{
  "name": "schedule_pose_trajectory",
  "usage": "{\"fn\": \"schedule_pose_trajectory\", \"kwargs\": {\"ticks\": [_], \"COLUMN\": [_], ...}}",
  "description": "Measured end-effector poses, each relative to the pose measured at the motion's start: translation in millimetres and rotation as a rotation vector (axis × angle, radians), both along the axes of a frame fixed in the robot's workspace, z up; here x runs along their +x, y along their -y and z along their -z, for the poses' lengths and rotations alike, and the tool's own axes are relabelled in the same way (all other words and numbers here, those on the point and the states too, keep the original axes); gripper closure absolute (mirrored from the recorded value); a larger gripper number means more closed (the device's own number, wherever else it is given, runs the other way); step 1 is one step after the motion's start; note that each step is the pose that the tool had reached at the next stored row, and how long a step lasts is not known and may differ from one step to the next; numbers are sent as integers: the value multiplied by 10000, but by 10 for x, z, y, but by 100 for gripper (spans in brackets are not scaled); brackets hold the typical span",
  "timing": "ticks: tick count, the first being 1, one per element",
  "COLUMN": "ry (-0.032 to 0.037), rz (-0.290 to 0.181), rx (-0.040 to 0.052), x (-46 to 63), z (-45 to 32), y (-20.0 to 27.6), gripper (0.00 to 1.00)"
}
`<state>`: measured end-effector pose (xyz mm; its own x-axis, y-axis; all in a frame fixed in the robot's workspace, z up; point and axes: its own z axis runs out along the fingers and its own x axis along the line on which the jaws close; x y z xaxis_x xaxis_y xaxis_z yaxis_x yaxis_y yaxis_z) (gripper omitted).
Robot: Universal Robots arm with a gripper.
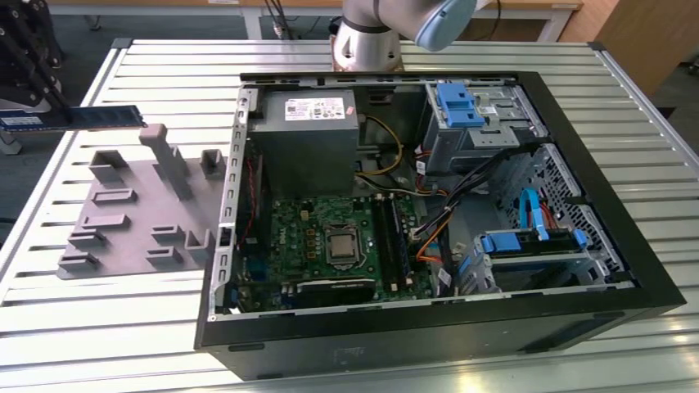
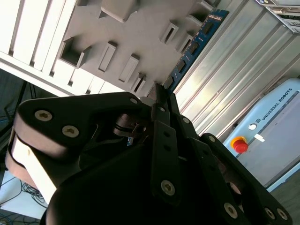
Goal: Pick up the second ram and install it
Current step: 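Pick up the second ram and move it above second insertion slot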
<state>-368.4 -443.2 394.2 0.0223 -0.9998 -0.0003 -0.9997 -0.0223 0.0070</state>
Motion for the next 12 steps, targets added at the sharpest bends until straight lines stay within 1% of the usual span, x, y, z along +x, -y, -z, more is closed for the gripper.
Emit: {"fn": "schedule_pose_trajectory", "kwargs": {"ticks": [12], "ry": [1], "rz": [0], "rx": [1], "x": [51], "z": [1], "y": [0], "gripper": [86]}}
